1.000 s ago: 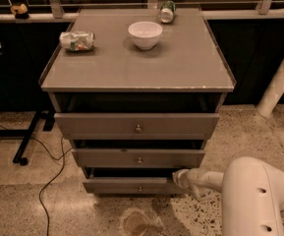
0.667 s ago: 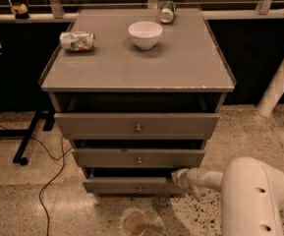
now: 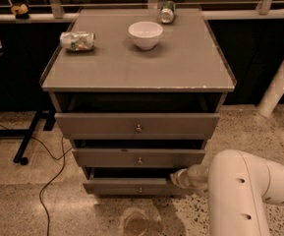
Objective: Open bottom drawer
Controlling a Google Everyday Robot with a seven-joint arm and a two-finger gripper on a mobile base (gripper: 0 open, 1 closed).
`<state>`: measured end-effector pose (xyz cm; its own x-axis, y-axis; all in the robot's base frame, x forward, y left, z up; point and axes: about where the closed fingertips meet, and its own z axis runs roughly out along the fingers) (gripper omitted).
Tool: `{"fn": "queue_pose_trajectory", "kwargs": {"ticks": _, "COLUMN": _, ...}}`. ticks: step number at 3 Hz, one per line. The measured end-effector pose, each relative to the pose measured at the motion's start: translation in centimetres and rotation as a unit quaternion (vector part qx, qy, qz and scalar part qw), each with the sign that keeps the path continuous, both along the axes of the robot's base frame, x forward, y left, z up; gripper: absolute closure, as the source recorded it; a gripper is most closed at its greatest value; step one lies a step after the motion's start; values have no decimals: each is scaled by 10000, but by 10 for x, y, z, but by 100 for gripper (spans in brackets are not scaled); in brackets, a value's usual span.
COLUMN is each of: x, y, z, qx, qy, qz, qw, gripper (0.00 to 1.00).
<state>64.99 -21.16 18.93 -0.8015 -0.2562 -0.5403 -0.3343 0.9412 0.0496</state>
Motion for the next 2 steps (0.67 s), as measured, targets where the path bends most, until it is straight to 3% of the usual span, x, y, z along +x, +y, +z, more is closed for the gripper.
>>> {"fn": "queue_pose_trajectory", "kwargs": {"ticks": 2, "x": -3, "y": 0, "z": 1, "qx": 2, "qy": 72, "qz": 32, "qw": 10000, "gripper": 100}}
